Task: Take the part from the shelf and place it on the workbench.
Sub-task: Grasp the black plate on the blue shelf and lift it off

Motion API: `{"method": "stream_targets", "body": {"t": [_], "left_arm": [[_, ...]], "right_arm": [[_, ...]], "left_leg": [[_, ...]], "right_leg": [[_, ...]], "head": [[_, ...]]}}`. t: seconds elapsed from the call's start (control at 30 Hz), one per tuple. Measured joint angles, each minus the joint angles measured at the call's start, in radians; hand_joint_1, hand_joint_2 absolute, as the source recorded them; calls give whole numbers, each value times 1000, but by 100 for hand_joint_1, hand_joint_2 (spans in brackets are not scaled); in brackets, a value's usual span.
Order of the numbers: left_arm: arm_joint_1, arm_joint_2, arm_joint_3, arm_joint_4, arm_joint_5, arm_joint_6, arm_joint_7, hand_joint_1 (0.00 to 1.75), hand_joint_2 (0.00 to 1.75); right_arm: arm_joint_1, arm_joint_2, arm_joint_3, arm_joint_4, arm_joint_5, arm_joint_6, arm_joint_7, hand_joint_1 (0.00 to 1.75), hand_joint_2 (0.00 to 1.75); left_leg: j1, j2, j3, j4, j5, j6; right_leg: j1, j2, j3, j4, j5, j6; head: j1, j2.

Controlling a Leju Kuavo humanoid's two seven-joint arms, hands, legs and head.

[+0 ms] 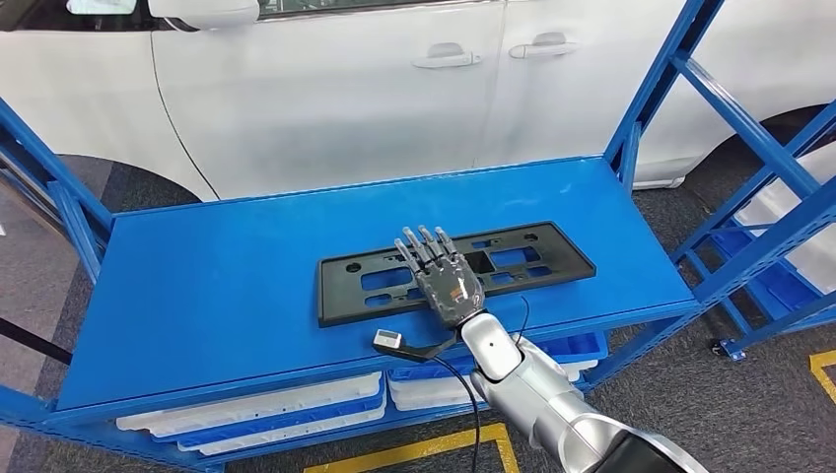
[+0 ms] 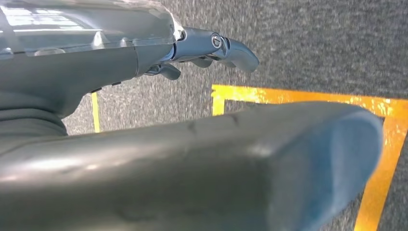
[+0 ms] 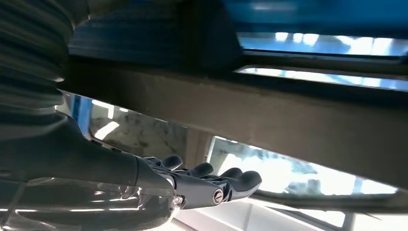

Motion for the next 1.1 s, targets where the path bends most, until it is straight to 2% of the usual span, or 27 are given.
{"method": "stream_targets", "body": {"t": [0.03,0.07,0.1,0.13,0.17,0.23,0.27,0.33,0.4,0.43,0.47,0.5,0.57,0.6,0.63,0.73,0.8,0.83,0.9,0.93,0.97,1.0,1.07,1.1], "left_arm": [[0,0,0,0,0,0,0,0,0],[0,-1,-1,0,0,0,-1,0,0],[-1,-1,-2,0,0,0,-2,0,0],[-1,-2,-2,0,0,0,-4,0,0],[-1,-2,-2,0,0,0,-7,0,0],[0,-1,-3,0,0,1,-11,0,0],[1,-1,-3,0,1,1,-13,0,0],[1,1,-3,0,2,2,-16,0,0],[2,1,-3,0,4,2,-19,0,0],[2,1,-2,0,4,2,-20,0,0],[3,1,-2,0,5,2,-22,0,0],[3,2,-2,0,6,3,-23,0,0],[2,3,-2,0,9,4,-27,0,0],[1,4,-2,0,10,4,-28,0,0],[1,4,-2,0,10,4,-29,0,0],[1,4,-2,0,10,4,-29,0,0],[0,3,-2,0,10,2,-37,0,0],[-1,3,-2,0,10,0,-47,0,44],[-1,3,-2,0,9,-4,-84,0,131],[0,3,-2,0,9,-5,-107,0,175],[0,3,-2,0,11,-4,-128,0,175],[0,3,-2,0,13,-1,-143,0,175],[0,3,-2,0,15,6,-161,0,175],[0,3,-2,0,14,8,-163,0,175]], "right_arm": [[-13,2,-2,19,3,0,11,35,175],[-26,3,-4,38,4,2,26,79,175],[-38,4,-5,56,5,5,45,122,175],[-49,4,-5,75,4,11,65,166,175],[-58,4,-8,94,3,19,83,175,175],[-75,1,-18,125,-1,36,97,175,175],[-83,0,-23,139,-2,43,95,175,175],[-95,-3,-31,162,-6,54,81,175,175],[-98,-3,-37,182,-8,59,62,175,175],[-98,-3,-40,190,-9,59,54,175,175],[-98,-3,-43,197,-9,59,46,175,175],[-99,-3,-46,202,-9,59,41,175,175],[-100,-3,-52,209,-10,59,33,175,175],[-102,-2,-54,212,-10,59,31,175,175],[-104,-2,-56,214,-10,59,29,175,175],[-110,-2,-63,219,-7,57,15,175,175],[-112,-1,-71,222,-2,57,5,175,175],[-111,-1,-76,223,0,57,1,175,175],[-110,0,-83,226,1,57,-5,175,175],[-108,0,-87,227,0,55,-12,175,175],[-108,1,-92,228,-3,52,-21,175,175],[-108,1,-98,228,-7,48,-32,175,175],[-109,4,-115,227,-25,39,-63,175,175],[-110,6,-125,225,-40,34,-83,175,175]], "left_leg": [[-1,-1,2,0,0,-1],[-3,-1,3,1,-2,-3],[-4,-1,3,2,-2,-6],[-5,-2,2,3,-2,-11],[-5,-2,1,2,-2,-16],[-4,-1,0,3,-4,-27],[-4,-1,-5,18,-16,-32],[-1,0,-43,105,-68,-40],[3,0,-105,238,-127,-48],[5,0,-125,279,-135,-51],[6,0,-128,282,-124,-54],[8,0,-111,244,-95,-55],[11,0,-46,105,-30,-54],[11,0,-22,52,-12,-49],[10,-1,-10,22,-6,-44],[8,-2,-9,14,-5,-23],[10,-1,-7,6,0,-10],[11,-1,-7,4,2,-6],[9,-1,-9,4,3,-2],[9,-1,-10,4,3,-2],[8,-1,-9,5,2,-2],[8,-2,-8,5,1,-3],[8,-4,-4,5,-1,-6],[6,-5,-4,7,-3,-10]], "right_leg": [[2,0,37,-75,38,-7],[5,-1,73,-148,66,-14],[8,-2,98,-202,82,-19],[11,-3,109,-230,87,-22],[13,-3,111,-237,85,-24],[10,-3,112,-245,91,-31],[7,-4,115,-250,94,-35],[2,-5,119,-258,100,-41],[2,-5,118,-257,99,-44],[2,-5,118,-256,99,-44],[2,-4,118,-254,97,-43],[1,-3,118,-251,95,-41],[2,-2,117,-242,89,-34],[3,-1,115,-237,86,-29],[5,0,112,-234,84,-24],[5,2,109,-232,84,-8],[2,1,93,-193,55,1],[0,0,69,-143,26,5],[-2,0,2,-7,-35,11],[-3,0,-23,42,-48,13],[-4,0,-32,55,-40,13],[-4,0,-21,29,-15,11],[-4,0,44,-109,58,2],[-1,-1,73,-173,81,-3]], "head": [[0,0],[0,0],[0,0],[0,0],[0,0],[0,0],[0,0],[0,0],[0,0],[0,0],[0,0],[0,0],[0,0],[0,0],[0,0],[0,0],[0,0],[0,0],[0,0],[0,0],[0,0],[0,0],[0,0],[0,0]]}}
